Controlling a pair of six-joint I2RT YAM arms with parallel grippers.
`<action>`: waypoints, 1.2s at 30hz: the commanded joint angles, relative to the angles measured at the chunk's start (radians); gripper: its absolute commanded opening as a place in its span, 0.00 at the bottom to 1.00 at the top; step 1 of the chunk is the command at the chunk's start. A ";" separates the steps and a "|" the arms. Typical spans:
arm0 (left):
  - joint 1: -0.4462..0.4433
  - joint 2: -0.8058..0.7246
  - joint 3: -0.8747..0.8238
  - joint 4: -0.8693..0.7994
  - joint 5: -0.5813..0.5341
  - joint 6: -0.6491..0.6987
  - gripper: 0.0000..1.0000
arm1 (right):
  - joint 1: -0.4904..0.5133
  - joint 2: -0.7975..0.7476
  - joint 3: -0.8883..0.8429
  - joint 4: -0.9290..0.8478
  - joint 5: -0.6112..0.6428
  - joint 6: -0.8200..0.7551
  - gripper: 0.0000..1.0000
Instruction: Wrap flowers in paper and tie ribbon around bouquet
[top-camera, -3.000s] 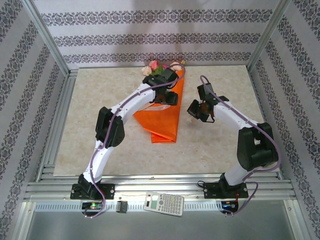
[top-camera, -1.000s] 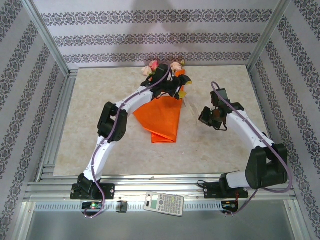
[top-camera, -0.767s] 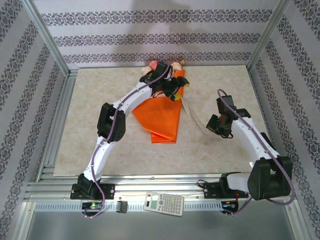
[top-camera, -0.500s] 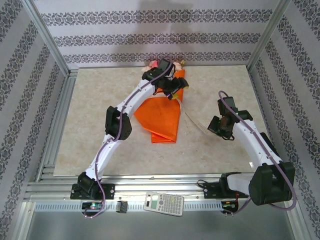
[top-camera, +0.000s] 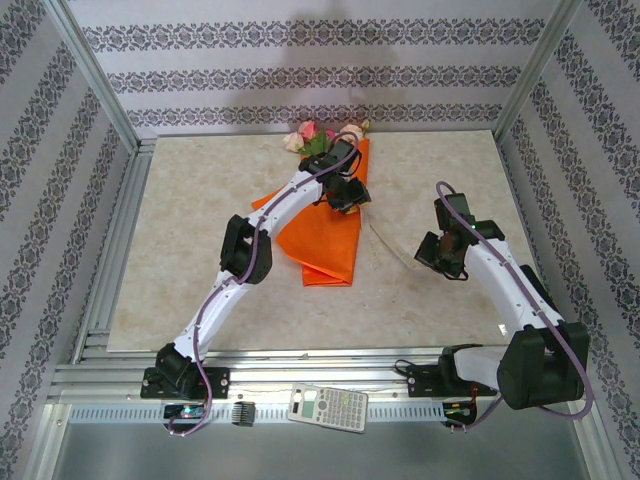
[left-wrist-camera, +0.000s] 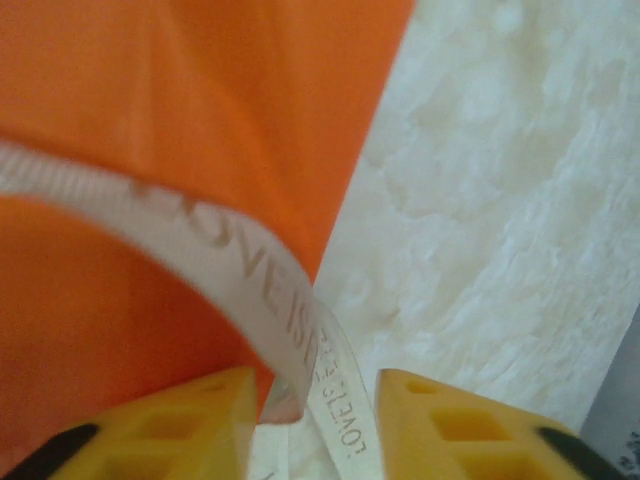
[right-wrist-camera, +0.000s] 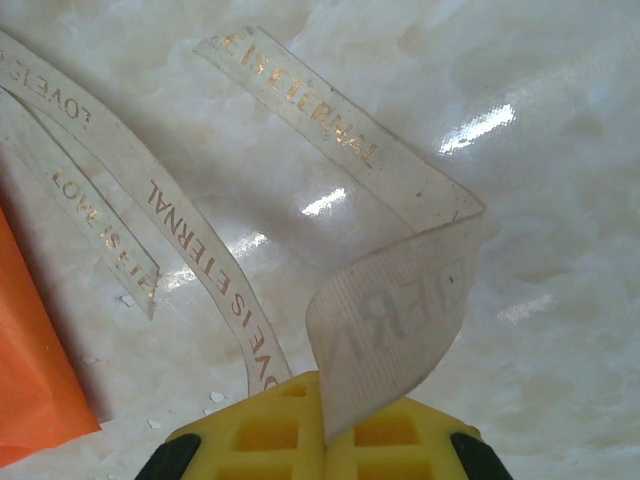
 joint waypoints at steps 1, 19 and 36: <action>-0.003 0.026 -0.003 0.091 -0.027 -0.028 0.21 | 0.007 0.001 -0.020 0.004 -0.001 -0.015 0.00; 0.017 -0.156 -0.217 0.763 0.004 -0.398 0.00 | 0.013 0.022 -0.055 0.029 -0.057 -0.041 0.00; 0.015 -0.089 -0.359 0.828 0.046 -0.450 0.01 | 0.057 0.054 -0.028 0.057 -0.118 -0.034 0.00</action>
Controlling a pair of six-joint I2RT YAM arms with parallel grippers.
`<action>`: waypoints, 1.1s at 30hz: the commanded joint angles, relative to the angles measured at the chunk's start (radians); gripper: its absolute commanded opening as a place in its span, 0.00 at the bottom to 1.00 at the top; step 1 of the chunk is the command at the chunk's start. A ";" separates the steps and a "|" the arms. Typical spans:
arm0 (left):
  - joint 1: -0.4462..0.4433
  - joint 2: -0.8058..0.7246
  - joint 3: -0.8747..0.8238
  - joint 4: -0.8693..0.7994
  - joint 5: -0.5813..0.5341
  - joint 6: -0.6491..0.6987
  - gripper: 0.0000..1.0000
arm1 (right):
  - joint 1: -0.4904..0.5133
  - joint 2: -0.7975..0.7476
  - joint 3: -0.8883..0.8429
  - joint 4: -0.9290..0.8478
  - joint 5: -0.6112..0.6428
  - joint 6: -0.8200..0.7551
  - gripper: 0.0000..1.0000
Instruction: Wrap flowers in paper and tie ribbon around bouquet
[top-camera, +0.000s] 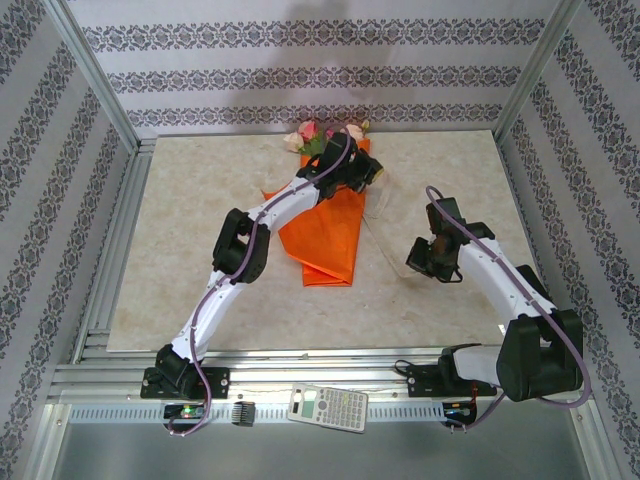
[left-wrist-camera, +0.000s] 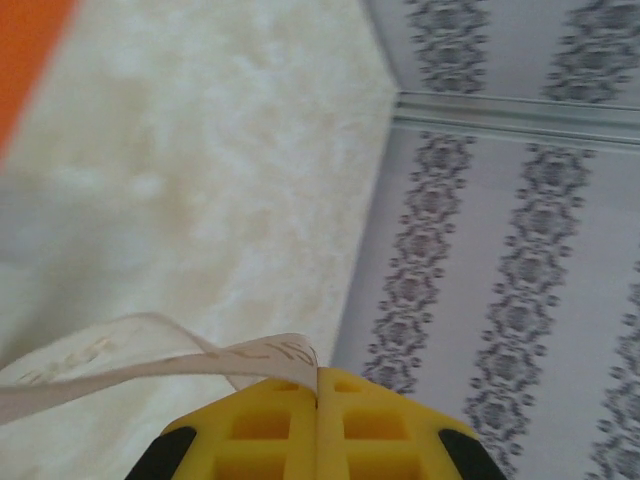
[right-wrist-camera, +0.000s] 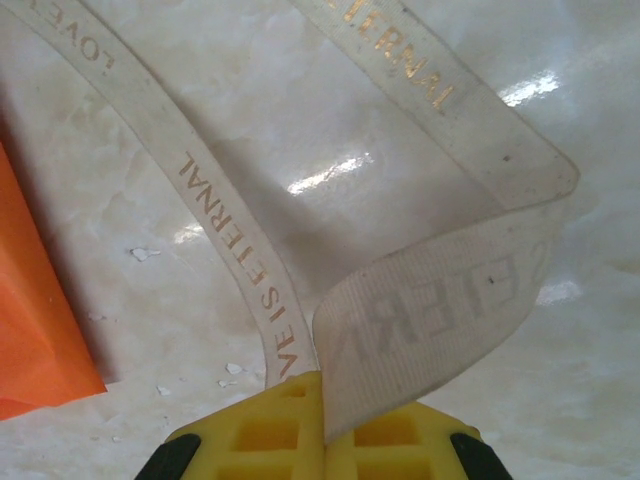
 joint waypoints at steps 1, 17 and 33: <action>0.006 0.025 -0.004 0.004 0.025 0.014 0.01 | 0.017 0.011 0.021 0.004 -0.032 -0.004 0.00; -0.021 -0.084 -0.016 -0.327 0.096 0.153 0.57 | -0.016 0.116 0.082 -0.012 -0.090 0.030 0.02; 0.001 -0.356 -0.282 -0.390 0.113 0.109 0.71 | -0.043 0.059 0.112 -0.190 -0.208 0.126 0.53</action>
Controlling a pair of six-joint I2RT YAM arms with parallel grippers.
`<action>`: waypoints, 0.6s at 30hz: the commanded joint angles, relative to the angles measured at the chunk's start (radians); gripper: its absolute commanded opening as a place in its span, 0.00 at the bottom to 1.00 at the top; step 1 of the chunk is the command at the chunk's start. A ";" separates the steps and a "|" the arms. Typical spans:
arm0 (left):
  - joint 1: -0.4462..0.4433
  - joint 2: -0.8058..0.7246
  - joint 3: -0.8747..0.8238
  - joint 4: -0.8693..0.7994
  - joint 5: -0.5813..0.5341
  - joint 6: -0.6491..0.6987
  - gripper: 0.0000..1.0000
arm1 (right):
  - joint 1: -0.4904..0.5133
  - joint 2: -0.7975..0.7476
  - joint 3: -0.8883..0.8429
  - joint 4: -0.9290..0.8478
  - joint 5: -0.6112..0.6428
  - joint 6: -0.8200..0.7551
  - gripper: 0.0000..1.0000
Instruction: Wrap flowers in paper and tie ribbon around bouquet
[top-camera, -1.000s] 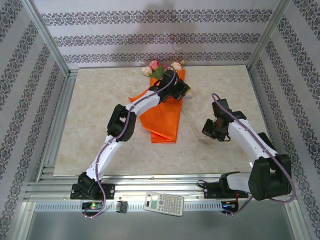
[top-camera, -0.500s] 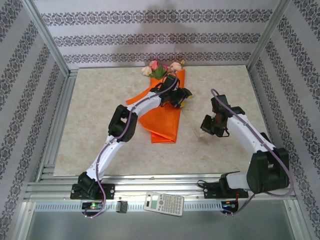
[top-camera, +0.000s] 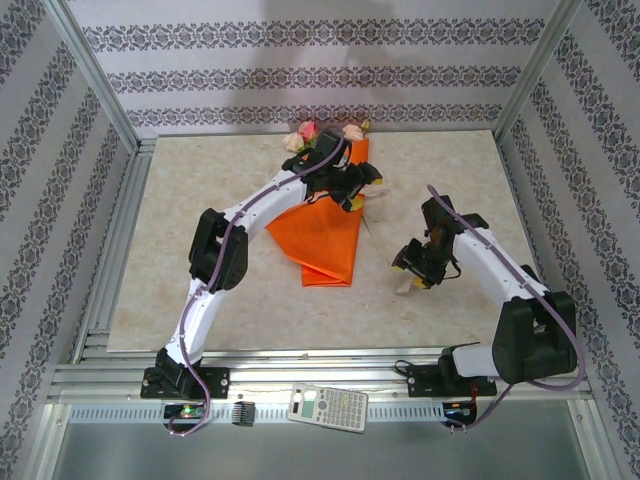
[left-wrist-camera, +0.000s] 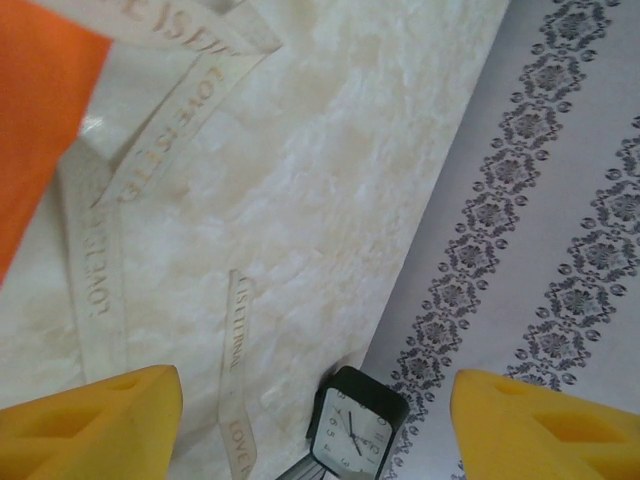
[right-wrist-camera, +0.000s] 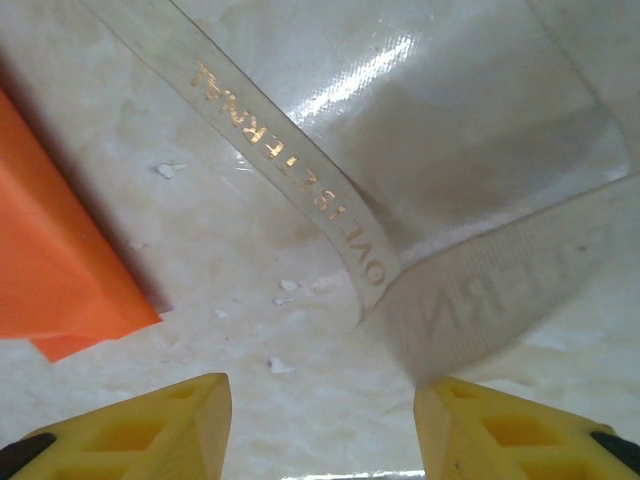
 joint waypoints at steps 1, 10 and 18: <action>0.022 -0.085 -0.103 0.014 -0.030 -0.020 0.71 | -0.037 -0.025 0.054 -0.087 -0.032 -0.005 0.53; 0.097 -0.284 -0.433 0.148 -0.131 -0.091 0.62 | -0.148 0.016 0.103 -0.058 0.055 0.116 0.48; 0.158 -0.408 -0.641 0.245 -0.192 -0.185 0.57 | -0.257 0.132 -0.014 0.203 0.066 0.524 0.48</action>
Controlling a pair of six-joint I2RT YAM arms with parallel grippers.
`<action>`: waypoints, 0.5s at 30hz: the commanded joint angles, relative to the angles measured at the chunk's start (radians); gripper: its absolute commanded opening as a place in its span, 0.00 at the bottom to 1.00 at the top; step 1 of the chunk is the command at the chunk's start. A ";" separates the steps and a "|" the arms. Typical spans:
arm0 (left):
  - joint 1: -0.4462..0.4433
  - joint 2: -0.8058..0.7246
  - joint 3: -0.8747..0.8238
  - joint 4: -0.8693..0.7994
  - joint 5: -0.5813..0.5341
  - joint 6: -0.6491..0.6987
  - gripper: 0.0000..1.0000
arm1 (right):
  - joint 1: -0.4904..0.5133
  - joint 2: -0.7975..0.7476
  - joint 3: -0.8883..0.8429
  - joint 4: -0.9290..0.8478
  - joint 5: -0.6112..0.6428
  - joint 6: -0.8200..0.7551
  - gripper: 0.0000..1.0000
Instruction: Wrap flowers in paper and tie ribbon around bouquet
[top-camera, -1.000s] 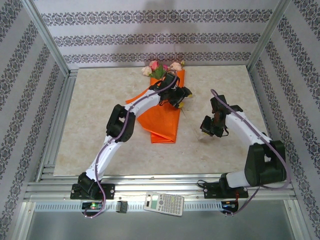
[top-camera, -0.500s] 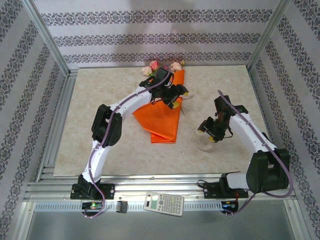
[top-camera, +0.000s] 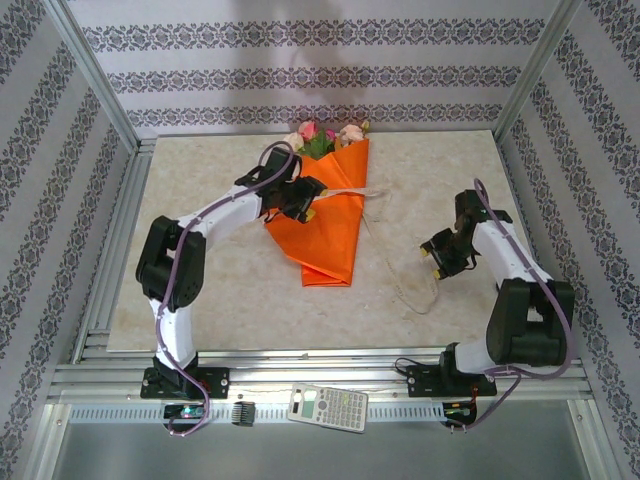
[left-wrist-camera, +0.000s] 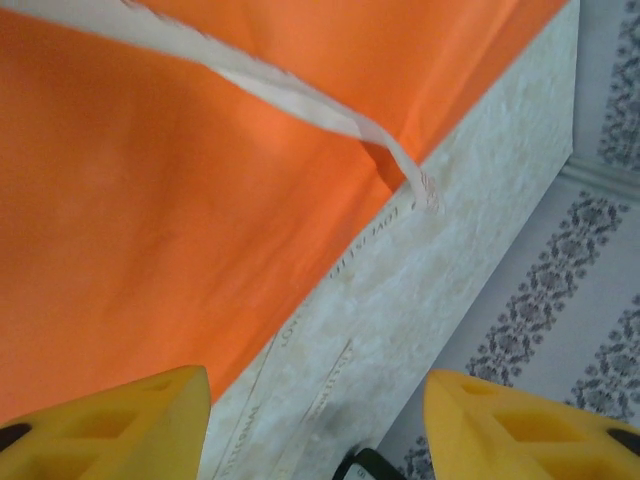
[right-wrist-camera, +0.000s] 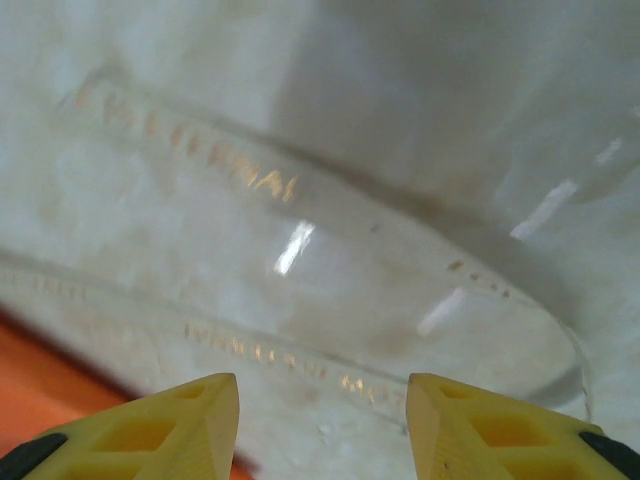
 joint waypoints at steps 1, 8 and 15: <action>0.017 -0.050 -0.053 0.078 -0.042 -0.075 0.57 | -0.014 0.044 0.004 0.085 0.045 0.197 0.48; 0.032 -0.083 -0.099 0.073 -0.062 -0.194 0.55 | -0.081 0.055 -0.074 0.035 0.064 0.146 0.49; 0.032 -0.115 -0.163 0.171 -0.146 -0.317 0.55 | -0.085 -0.052 -0.189 0.184 -0.010 0.402 0.54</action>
